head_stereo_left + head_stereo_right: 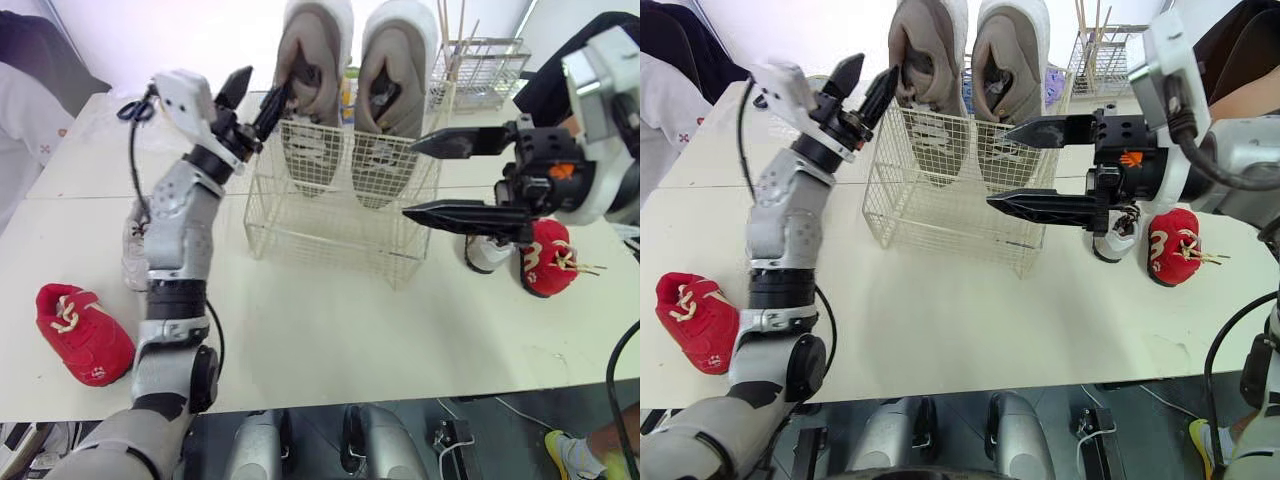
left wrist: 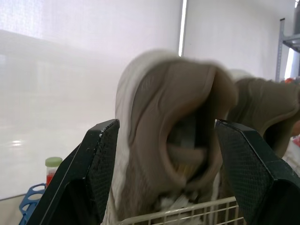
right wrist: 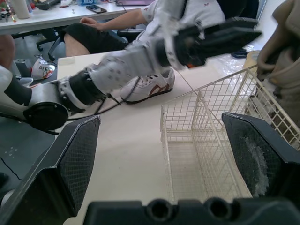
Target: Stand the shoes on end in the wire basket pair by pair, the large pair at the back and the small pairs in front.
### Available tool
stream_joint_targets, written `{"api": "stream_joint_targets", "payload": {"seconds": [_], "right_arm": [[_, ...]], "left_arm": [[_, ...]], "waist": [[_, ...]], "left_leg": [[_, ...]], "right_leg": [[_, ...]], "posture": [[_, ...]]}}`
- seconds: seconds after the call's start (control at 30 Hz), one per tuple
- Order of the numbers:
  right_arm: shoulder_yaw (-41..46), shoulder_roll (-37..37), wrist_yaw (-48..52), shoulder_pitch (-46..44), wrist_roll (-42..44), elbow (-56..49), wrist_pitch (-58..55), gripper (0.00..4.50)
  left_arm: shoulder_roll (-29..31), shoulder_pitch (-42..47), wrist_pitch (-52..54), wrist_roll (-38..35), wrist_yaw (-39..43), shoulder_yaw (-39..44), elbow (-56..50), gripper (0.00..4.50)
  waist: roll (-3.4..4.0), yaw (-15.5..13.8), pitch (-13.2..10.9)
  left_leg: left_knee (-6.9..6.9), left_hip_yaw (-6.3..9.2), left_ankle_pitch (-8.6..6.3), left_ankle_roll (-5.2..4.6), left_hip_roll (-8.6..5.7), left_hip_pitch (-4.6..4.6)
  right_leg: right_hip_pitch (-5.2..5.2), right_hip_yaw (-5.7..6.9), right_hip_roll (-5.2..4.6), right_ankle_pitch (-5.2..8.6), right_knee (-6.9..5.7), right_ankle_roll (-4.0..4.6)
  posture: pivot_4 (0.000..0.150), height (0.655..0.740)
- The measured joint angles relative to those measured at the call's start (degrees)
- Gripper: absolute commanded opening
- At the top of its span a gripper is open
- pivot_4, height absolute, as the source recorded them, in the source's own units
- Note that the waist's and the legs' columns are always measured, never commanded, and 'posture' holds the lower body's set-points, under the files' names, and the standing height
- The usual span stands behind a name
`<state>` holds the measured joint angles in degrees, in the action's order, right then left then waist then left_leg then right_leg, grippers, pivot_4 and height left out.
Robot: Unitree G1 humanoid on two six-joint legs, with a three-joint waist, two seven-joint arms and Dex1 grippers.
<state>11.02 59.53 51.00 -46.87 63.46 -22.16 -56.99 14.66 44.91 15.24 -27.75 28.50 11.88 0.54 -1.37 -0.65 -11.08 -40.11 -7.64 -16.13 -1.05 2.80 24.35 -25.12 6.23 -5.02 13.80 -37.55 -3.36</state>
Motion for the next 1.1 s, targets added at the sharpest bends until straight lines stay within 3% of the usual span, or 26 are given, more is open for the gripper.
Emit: {"api": "stream_joint_targets", "payload": {"seconds": [0.1,0.23,0.47,0.6,0.7,0.83,0.93,1.1], "right_arm": [[-0.9,-0.2,0.9,0.0,-1.4,0.5,0.5,4.50],[-0.9,0.1,1.3,1.2,-1.9,1.9,0.3,4.50],[2.9,2.2,0.9,1.5,0.4,5.0,-3.2,4.50],[5.6,7.8,2.9,5.1,3.0,6.0,-8.7,4.50],[7.7,9.1,2.3,9.4,-0.8,11.8,-8.0,4.50],[11.5,6.9,-2.6,14.3,-7.9,18.2,-3.7,4.50],[17.6,4.1,-6.1,21.0,-11.0,17.5,-1.1,4.50],[27.2,-7.5,-18.0,36.4,-17.1,7.4,2.1,4.50]], "left_arm": [[2.2,-2.6,7.3,-4.1,-1.6,0.9,-5.4,3.36],[7.0,-6.6,16.8,-12.6,-4.2,6.2,-11.3,4.42],[14.4,-19.8,27.5,-22.7,-4.6,12.0,-18.8,4.42],[21.6,-30.7,35.4,-32.5,-2.9,13.5,-29.2,4.42],[24.3,-35.3,39.6,-40.6,-5.1,13.4,-35.7,4.42],[26.3,-38.4,41.3,-47.9,-6.9,9.1,-42.1,4.42],[23.6,-38.4,39.8,-54.7,-7.4,3.9,-45.1,4.42],[21.9,-38.4,37.8,-57.1,-9.4,-5.9,-49.4,4.42]], "waist": [[0.01,0.0,0.0],[0.01,0.1,0.0],[0.03,0.0,0.0],[0.02,0.0,0.0],[0.05,-0.1,0.0],[0.22,-0.1,0.1],[0.34,-0.2,0.2],[0.53,-0.2,0.4]], "left_leg": [[0.00,0.04,0.01,0.02,0.00,-0.03],[0.00,0.05,0.01,0.02,0.01,-0.03],[0.00,0.05,0.02,0.03,0.01,-0.04],[0.01,0.12,0.00,0.01,0.00,-0.04],[0.01,0.15,-0.03,-0.01,-0.01,-0.32],[0.02,0.13,-0.02,0.01,-0.02,-0.40],[0.06,0.15,-0.02,0.01,-0.02,-0.43],[0.16,0.13,0.02,0.07,-0.02,-0.59]], "right_leg": [[0.04,0.01,0.01,0.00,-0.01,0.00],[0.03,0.00,0.01,0.00,-0.01,0.00],[0.06,0.00,0.00,0.00,0.00,0.00],[0.14,-0.04,-0.06,0.01,0.15,0.01],[0.48,-0.03,-0.10,0.02,0.32,0.03],[0.54,-0.08,-0.08,0.02,0.31,0.04],[0.58,-0.08,-0.02,0.01,0.28,0.03],[0.66,-0.13,0.05,0.01,0.27,0.02]], "posture": [[0.150,0.7400],[0.150,0.7400],[0.150,0.7400],[0.150,0.7400],[0.150,0.7400],[0.150,0.7400],[0.150,0.7400],[0.150,0.7400]]}}
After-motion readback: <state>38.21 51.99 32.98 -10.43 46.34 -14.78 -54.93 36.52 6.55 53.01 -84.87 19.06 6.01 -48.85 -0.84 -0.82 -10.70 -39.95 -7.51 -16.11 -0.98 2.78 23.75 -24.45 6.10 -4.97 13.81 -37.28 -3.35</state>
